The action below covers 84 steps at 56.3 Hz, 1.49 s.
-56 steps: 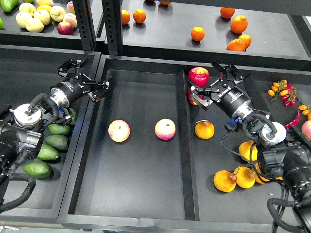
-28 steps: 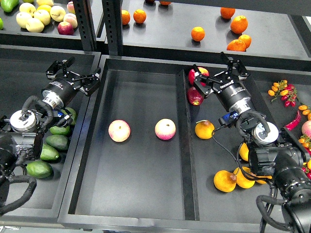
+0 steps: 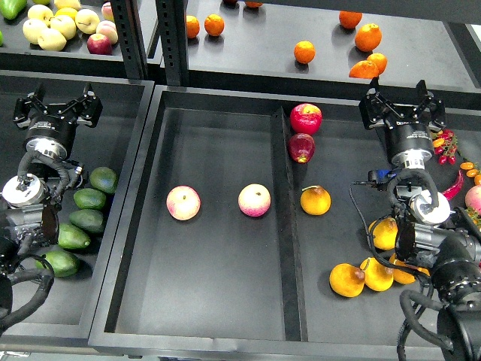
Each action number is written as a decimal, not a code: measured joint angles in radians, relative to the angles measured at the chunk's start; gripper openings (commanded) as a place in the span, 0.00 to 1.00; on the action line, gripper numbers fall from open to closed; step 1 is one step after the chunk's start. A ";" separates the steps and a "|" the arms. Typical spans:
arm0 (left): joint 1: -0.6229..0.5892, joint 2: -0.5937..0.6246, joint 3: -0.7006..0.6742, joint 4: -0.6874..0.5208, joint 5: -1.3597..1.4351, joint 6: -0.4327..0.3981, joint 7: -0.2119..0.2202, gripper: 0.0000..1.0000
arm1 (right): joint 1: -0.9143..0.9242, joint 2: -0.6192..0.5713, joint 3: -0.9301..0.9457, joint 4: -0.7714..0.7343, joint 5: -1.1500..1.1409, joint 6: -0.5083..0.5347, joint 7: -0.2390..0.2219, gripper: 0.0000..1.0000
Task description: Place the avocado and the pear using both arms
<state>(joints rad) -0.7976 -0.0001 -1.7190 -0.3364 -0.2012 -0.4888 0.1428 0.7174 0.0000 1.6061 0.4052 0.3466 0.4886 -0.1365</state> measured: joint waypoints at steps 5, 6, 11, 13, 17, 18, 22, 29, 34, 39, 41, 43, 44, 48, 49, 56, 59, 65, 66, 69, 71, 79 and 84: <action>0.028 0.000 0.000 -0.052 0.000 0.000 0.000 0.99 | 0.008 0.000 0.003 0.000 -0.004 0.000 0.000 0.99; 0.038 0.000 0.000 -0.066 0.000 0.000 0.000 0.99 | 0.008 0.000 0.003 0.000 -0.005 0.000 0.000 0.99; 0.077 0.000 0.004 -0.116 0.000 0.000 0.003 0.99 | 0.009 0.000 0.006 0.004 -0.009 0.000 0.000 0.99; 0.094 0.000 0.005 -0.136 0.000 0.000 0.003 0.99 | 0.009 0.000 0.007 0.005 -0.010 0.000 -0.001 0.99; 0.127 0.000 0.009 -0.176 0.000 0.000 0.005 0.99 | 0.009 0.000 0.009 0.006 -0.014 0.000 -0.001 0.99; 0.134 0.000 0.010 -0.185 0.000 0.000 0.005 0.99 | 0.008 0.000 0.009 0.006 -0.014 0.000 -0.001 0.99; 0.162 0.000 0.013 -0.221 0.000 0.000 0.006 0.99 | 0.003 0.000 0.009 0.007 -0.022 0.000 -0.002 0.99; 0.200 0.000 0.015 -0.298 0.000 0.000 0.011 0.99 | -0.015 0.000 0.009 0.011 -0.084 0.000 -0.001 0.99; 0.218 0.000 0.015 -0.342 0.006 0.000 0.012 0.99 | -0.034 0.000 0.010 0.021 -0.139 0.000 0.001 0.99; 0.234 0.000 0.016 -0.378 0.013 0.000 0.008 0.99 | -0.049 0.000 0.012 0.040 -0.170 0.000 0.001 0.99; 0.239 0.000 0.014 -0.389 0.014 0.000 0.005 0.99 | -0.054 0.000 0.013 0.047 -0.176 0.000 0.001 0.99; 0.246 0.000 0.009 -0.403 0.015 0.000 0.003 0.99 | -0.057 0.000 0.019 0.057 -0.182 0.000 0.001 0.99; 0.247 0.000 0.008 -0.406 0.015 0.000 0.003 0.99 | -0.058 0.000 0.021 0.060 -0.183 0.000 0.001 0.99; 0.256 0.000 0.003 -0.419 0.015 0.000 0.001 0.99 | -0.058 0.000 0.034 0.069 -0.189 0.000 0.001 0.99; 0.258 0.000 0.002 -0.421 0.015 0.000 0.000 0.99 | -0.058 0.000 0.036 0.070 -0.190 0.000 0.001 0.99; 0.276 0.000 0.001 -0.431 0.016 0.000 -0.003 0.99 | -0.058 0.000 0.047 0.092 -0.215 0.000 0.000 0.99; 0.278 0.000 0.001 -0.432 0.016 0.000 -0.003 0.99 | -0.060 0.000 0.048 0.100 -0.221 0.000 0.000 0.99; 0.279 0.000 0.001 -0.432 0.017 0.000 -0.003 0.99 | -0.064 0.000 0.064 0.113 -0.225 0.000 0.001 0.99; 0.279 0.000 0.001 -0.432 0.017 0.000 -0.003 0.99 | -0.065 0.000 0.068 0.114 -0.225 0.000 0.001 0.99; 0.279 0.000 0.001 -0.432 0.017 0.000 -0.003 0.99 | -0.065 0.000 0.073 0.116 -0.225 0.000 0.001 0.99; 0.279 0.000 0.001 -0.431 0.017 0.000 -0.003 0.99 | -0.065 0.000 0.075 0.118 -0.225 0.000 0.001 0.99; 0.280 0.000 0.001 -0.428 0.017 0.000 -0.003 0.99 | -0.065 0.000 0.076 0.128 -0.225 0.000 0.002 0.99; 0.281 0.000 0.003 -0.428 0.017 0.000 -0.003 0.99 | -0.065 0.000 0.074 0.130 -0.225 0.000 0.002 0.99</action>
<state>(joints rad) -0.5170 0.0000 -1.7160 -0.7642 -0.1840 -0.4888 0.1396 0.6519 0.0000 1.6804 0.5349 0.1211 0.4888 -0.1350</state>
